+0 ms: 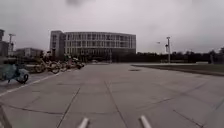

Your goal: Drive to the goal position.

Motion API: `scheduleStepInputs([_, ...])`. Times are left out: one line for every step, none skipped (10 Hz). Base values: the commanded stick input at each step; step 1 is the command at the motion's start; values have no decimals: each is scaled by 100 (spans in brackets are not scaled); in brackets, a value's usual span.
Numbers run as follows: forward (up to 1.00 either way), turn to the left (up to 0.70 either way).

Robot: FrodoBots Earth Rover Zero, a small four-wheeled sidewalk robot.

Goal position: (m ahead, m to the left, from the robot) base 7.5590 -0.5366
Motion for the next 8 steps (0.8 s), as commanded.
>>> scheduleStepInputs([100,2])
scheduleStepInputs([100,2])
scheduleStepInputs([100,2])
scheduleStepInputs([100,2])
scheduleStepInputs([100,2])
scheduleStepInputs([100,2])
scheduleStepInputs([100,2])
scheduleStepInputs([100,2])
